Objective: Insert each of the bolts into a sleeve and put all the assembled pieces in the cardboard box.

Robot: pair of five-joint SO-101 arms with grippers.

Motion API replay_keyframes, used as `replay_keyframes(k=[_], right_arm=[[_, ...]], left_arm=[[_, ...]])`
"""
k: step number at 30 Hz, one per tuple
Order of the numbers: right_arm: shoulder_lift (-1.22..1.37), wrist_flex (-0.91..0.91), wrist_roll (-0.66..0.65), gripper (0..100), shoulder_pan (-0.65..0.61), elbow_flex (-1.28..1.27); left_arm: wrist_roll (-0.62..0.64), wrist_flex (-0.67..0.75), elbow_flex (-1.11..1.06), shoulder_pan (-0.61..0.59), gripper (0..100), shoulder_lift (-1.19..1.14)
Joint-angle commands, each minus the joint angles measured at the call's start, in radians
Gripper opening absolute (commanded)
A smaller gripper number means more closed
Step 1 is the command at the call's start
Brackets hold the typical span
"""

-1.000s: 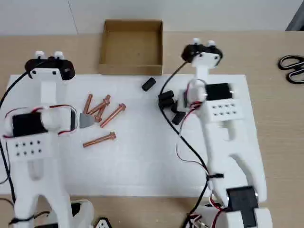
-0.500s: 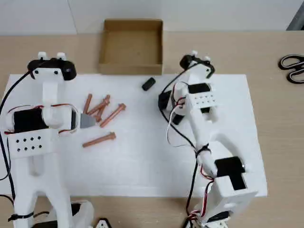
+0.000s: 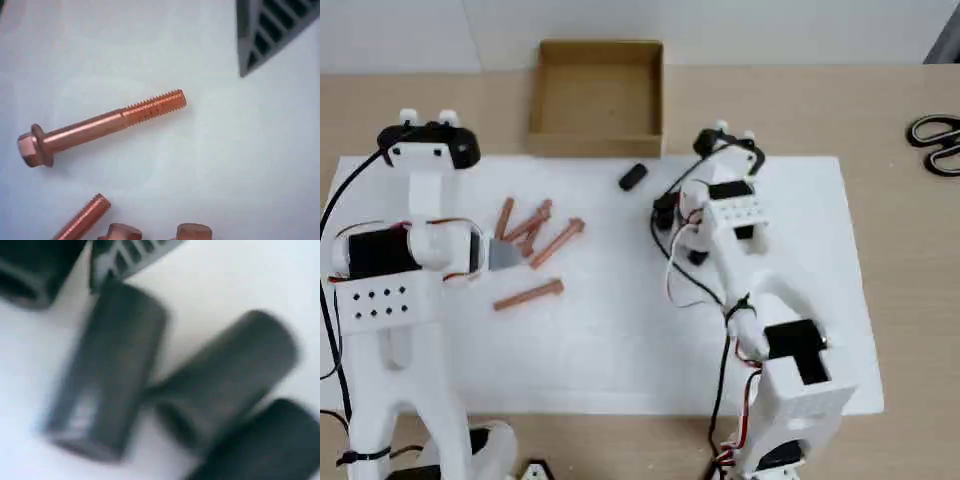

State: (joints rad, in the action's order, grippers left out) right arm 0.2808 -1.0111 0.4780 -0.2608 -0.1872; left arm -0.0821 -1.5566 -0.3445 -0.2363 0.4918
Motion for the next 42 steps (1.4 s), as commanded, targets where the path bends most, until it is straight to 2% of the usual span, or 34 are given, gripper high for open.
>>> replay_keyframes(k=[1, 4, 7, 14, 18, 23, 27, 33, 42], right_arm=[[0.016, 0.045, 0.0, 9.6, -0.015, 0.043], [0.012, 0.039, -0.049, 6.9, -0.015, 0.043], [0.012, 0.036, -0.101, 0.1, -0.015, 0.043], [-0.044, -0.12, -0.132, 0.4, 0.021, 0.097], [-0.127, -0.194, -0.258, 0.4, 0.053, 0.127], [-0.194, -0.263, -0.427, 0.4, 0.059, 0.124], [-0.203, -0.278, -0.58, 0.4, 0.082, 0.123], [-0.205, -0.323, -0.583, 0.4, 0.09, 0.123], [-0.206, -0.329, -0.585, 0.4, 0.09, 0.123]], left_arm=[[-0.006, 0.002, -0.001, 0.003, 31, 0.0], [-0.006, 0.002, -0.001, 0.003, 31, 0.0], [-0.006, -0.003, -0.001, 0.003, 31, 0.0], [-0.043, -0.032, 0.004, 0.008, 31, 0.0], [-0.064, -0.064, 0.004, 0.057, 31, -0.002], [-0.1, -0.018, 0.007, 0.084, 31, -0.028], [-0.101, -0.009, 0.07, 0.084, 31, -0.21], [-0.17, -0.005, 0.246, 0.127, 31, -0.519], [-0.203, 0.002, 0.559, 0.222, 31, -0.825]])
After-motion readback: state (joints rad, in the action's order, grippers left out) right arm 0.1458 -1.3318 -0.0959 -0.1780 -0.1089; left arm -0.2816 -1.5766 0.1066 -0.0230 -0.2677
